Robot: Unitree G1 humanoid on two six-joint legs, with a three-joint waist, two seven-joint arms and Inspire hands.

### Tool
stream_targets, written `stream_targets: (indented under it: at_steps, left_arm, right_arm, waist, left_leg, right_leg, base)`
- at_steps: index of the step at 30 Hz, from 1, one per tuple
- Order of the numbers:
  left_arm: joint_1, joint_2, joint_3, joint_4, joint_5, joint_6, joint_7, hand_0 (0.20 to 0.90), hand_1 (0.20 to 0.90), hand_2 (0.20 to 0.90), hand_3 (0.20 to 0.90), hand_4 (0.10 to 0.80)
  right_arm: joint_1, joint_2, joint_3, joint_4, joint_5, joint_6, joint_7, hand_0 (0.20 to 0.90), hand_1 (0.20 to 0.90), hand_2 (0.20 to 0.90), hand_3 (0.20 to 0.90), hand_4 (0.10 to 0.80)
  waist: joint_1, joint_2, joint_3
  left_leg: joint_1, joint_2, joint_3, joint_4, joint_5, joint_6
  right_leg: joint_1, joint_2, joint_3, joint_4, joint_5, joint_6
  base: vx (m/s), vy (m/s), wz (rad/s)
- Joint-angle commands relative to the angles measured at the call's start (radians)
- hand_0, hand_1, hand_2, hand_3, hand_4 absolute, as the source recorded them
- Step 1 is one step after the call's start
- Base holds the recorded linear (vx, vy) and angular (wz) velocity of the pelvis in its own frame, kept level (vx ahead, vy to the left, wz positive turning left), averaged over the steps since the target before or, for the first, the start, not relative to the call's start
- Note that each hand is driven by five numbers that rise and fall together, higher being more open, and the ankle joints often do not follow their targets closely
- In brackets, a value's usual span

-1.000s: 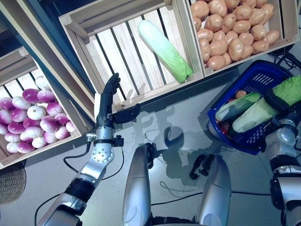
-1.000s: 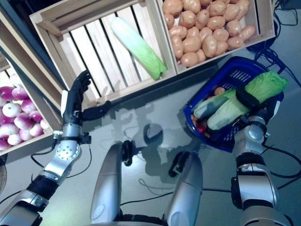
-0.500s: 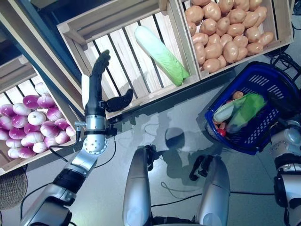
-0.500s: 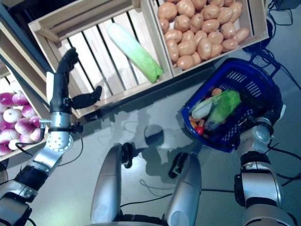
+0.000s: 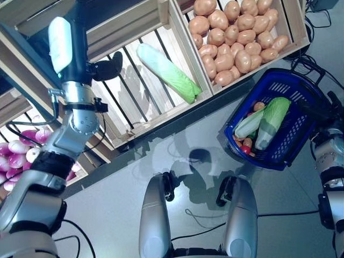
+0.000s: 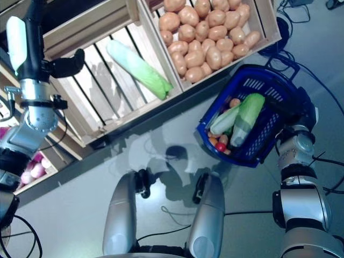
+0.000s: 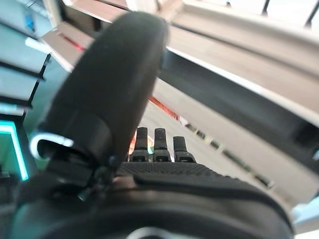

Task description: Put vegetables into the basket

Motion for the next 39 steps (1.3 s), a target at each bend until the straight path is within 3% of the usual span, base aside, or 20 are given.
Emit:
stream_targets:
  at_steps: [1,9,16,20,26,39]
  left_arm:
    - [-0.106,0.068,-0.037,0.086,0.086,0.039,0.028,0.900,0.900,0.900,0.900,0.800]
    - [-0.286,0.094,-0.278,0.324,0.245,0.178,-0.034,0.900,0.900,0.900,0.900,0.800]
    - [-0.402,0.087,-0.414,0.392,0.258,0.295,-0.110,0.900,0.900,0.900,0.900,0.800]
    - [-0.469,0.078,-0.464,0.409,0.306,0.345,-0.092,0.900,0.900,0.900,0.900,0.800]
    - [-0.547,0.078,-0.546,0.415,0.368,0.407,0.007,0.900,0.900,0.900,0.900,0.800]
    - [-0.579,0.054,-0.600,0.464,0.399,0.423,-0.002,0.900,0.900,0.900,0.900,0.800]
  right_arm:
    - [-0.024,-0.079,0.035,0.010,0.004,-0.048,0.055,0.900,0.900,0.900,0.900,0.800]
    - [-0.035,-0.107,0.072,0.033,0.058,-0.028,0.096,0.900,0.900,0.900,0.900,0.800]
    - [-0.067,-0.115,0.110,0.034,0.053,-0.046,0.105,0.900,0.900,0.900,0.900,0.800]
    - [-0.085,-0.124,0.134,0.042,0.070,-0.037,0.104,0.900,0.900,0.900,0.900,0.800]
    - [-0.088,-0.129,0.156,0.016,0.072,-0.091,0.116,0.900,0.900,0.900,0.900,0.800]
    - [-0.101,-0.137,0.161,0.011,0.099,-0.153,0.099,0.900,0.900,0.900,0.900,0.800]
  waist:
    - [-0.014,-0.002,-0.118]
    - [-0.062,0.003,-0.098]
    - [-0.079,0.006,-0.059]
    - [-0.083,0.007,-0.044]
    - [-0.095,0.008,-0.028]
    - [-0.110,0.008,-0.005]
  left_leg:
    - [0.084,0.060,-0.030,-0.096,-0.056,-0.061]
    - [0.035,0.064,-0.019,-0.038,-0.080,-0.068]
    - [-0.059,0.070,-0.020,0.044,-0.110,-0.076]
    - [-0.099,0.073,-0.016,0.078,-0.123,-0.078]
    - [-0.162,0.087,-0.008,0.135,-0.141,-0.082]
    - [-0.248,0.107,-0.010,0.196,-0.152,-0.097]
  right_leg:
    - [0.037,-0.021,0.052,-0.088,0.065,0.006]
    - [-0.014,-0.021,0.104,-0.086,0.085,0.021]
    - [-0.099,-0.030,0.127,-0.062,0.104,0.039]
    - [-0.133,-0.039,0.132,-0.056,0.115,0.046]
    - [-0.190,-0.051,0.140,-0.030,0.122,0.054]
    - [-0.269,-0.060,0.159,0.004,0.136,0.067]
  base:
    - [0.035,0.123,-0.21]
    - [0.029,0.143,-0.19]
    - [-0.048,0.122,-0.12]
    - [-0.039,0.097,-0.06]
    - [-0.030,0.059,-0.02]
    - [-0.006,0.014,-0.01]
